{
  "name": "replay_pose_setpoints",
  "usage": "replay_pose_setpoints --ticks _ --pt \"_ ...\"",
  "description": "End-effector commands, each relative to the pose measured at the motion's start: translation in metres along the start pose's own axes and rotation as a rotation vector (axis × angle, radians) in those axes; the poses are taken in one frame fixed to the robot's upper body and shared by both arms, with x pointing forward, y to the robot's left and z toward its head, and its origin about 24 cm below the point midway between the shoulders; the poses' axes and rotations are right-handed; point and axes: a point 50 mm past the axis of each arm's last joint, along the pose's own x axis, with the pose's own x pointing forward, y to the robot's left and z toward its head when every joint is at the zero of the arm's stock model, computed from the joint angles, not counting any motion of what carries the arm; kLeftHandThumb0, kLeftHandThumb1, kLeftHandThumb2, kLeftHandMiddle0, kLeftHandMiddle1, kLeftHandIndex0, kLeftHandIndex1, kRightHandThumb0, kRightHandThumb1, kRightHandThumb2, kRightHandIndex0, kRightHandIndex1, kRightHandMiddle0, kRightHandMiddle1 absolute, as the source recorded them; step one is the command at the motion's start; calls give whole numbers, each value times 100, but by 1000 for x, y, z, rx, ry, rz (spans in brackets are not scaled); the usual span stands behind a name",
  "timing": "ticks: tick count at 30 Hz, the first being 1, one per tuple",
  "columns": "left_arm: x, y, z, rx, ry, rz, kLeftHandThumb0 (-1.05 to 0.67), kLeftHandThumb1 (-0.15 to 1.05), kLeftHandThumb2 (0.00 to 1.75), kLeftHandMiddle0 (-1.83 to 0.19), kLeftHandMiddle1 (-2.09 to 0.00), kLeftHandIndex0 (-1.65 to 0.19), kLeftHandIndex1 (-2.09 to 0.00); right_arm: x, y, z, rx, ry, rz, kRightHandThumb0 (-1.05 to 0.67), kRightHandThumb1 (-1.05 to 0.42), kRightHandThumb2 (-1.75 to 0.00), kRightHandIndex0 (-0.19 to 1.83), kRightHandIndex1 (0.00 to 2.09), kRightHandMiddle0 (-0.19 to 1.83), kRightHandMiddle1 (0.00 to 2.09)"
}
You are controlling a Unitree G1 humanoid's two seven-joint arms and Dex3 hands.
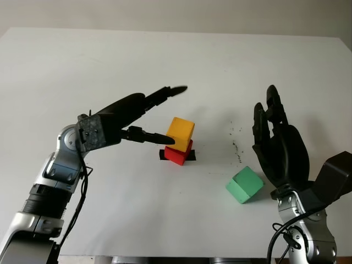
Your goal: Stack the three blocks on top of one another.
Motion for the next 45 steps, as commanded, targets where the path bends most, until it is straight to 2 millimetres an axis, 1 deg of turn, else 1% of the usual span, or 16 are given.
replay_pose_setpoints --ticks 1,2,3,4,6,8,10,13,18,22,25,28,30,37,41,45 --pt "-13 5 1 -43 -7 96 -95 105 35 19 0 19 0 6 -10 15 -56 -67 24 -65 -105 -32 -19 0 -19 0" --pt "-19 6 1 -71 -21 151 -97 105 45 19 0 19 0 8 -14 20 -79 -81 39 -65 -105 -26 -19 0 -19 0" --pt "-22 6 1 -89 -30 187 -93 105 55 19 0 19 0 9 -16 24 -94 -89 49 -66 -105 -20 -19 0 -19 0" --pt "-26 7 1 -105 -36 225 -92 105 58 19 0 19 0 10 -19 28 -122 -98 60 -66 -105 -18 -19 0 -19 0" --pt "-40 8 -1 -192 -56 354 -89 105 64 19 0 19 0 12 -29 46 -256 -105 113 -67 -104 -12 -19 0 -18 1" --pt "-53 7 -4 -316 -75 468 -83 105 65 19 0 19 0 12 -35 63 -403 -97 165 -70 -102 -8 -19 0 -11 5" --pt "-64 5 -6 -388 -90 527 -78 105 62 19 0 19 0 12 -39 78 -522 -92 246 -72 -97 -5 -18 1 -1 9" --pt "-79 0 -9 -416 -64 592 -76 105 63 19 0 19 0 11 -38 95 -689 -99 346 -75 -92 -4 -14 4 7 11" --pt "-102 -21 -12 -480 -27 699 -70 105 66 19 0 19 0 5 -31 116 -933 -152 461 -72 -83 -3 -10 6 18 11" --pt "-115 -35 -14 -507 -10 720 -71 105 66 19 0 19 0 -1 -25 122 -1153 -139 560 -73 -84 -5 -10 6 20 9" --pt "-122 -44 -14 -514 4 739 -71 105 65 19 0 19 0 -5 -23 125 -1245 -108 637 -69 -84 -5 -10 5 19 7" --pt "-127 -50 -15 -515 10 752 -71 105 67 19 0 19 0 -7 -26 126 -1267 -54 697 -66 -84 -5 -12 5 16 5" --pt "-128 -54 -14 -525 15 759 -71 105 68 19 0 19 0 -8 -27 128 -1303 -23 721 -67 -85 -6 -13 4 15 5" --pt "-126 -58 -10 -523 24 756 -68 105 68 19 0 19 0 -14 -22 122 -1369 26 788 -63 -82 -4 -12 6 22 7" --pt "-123 -59 -8 -521 27 764 -67 105 68 19 0 19 0 -22 -18 112 -1405 47 803 -57 -77 -4 -10 6 26 8" --pt "-121 -61 -6 -515 30 753 -66 105 69 19 0 19 0 -25 -19 98 -1416 31 797 -56 -77 -5 -9 6 27 7"
